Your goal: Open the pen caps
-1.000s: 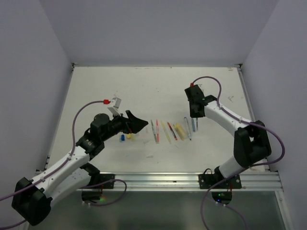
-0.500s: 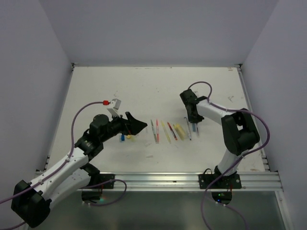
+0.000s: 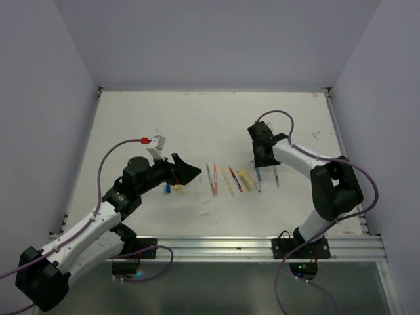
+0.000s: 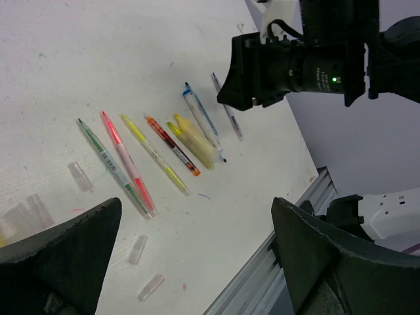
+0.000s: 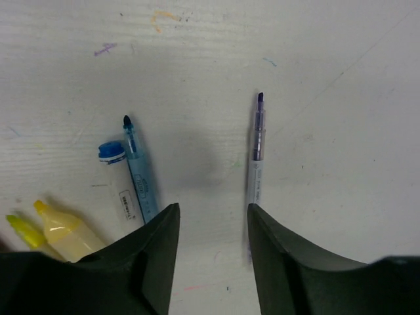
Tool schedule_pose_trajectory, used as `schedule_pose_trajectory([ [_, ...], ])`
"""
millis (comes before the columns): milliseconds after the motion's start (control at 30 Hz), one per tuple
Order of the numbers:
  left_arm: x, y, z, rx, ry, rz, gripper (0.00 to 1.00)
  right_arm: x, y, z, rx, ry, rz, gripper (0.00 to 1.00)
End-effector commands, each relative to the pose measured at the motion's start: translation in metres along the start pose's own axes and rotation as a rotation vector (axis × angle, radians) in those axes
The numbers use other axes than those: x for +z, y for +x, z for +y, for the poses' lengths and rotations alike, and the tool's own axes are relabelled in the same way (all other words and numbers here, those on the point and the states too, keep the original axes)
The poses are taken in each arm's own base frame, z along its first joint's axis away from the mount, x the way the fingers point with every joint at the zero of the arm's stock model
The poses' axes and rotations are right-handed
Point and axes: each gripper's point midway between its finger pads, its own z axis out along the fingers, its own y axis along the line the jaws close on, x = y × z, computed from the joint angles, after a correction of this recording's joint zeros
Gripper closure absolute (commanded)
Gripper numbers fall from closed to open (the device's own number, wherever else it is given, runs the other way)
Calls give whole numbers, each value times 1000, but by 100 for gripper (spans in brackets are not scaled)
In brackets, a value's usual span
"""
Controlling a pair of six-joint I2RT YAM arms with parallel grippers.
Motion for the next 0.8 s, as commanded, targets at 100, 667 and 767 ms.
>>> schedule_pose_trajectory([
  [100,2,-6,-7,-3,26,-16,2,-49,-25,-2,49,-75,-153,37],
  [667,2,4,-6,-82,48,-13,1,-57,-15,4,147,-152,-162,1],
  [767,3,5,-6,-92,57,-11,1,-57,-11,7,151,-176,-160,1],
])
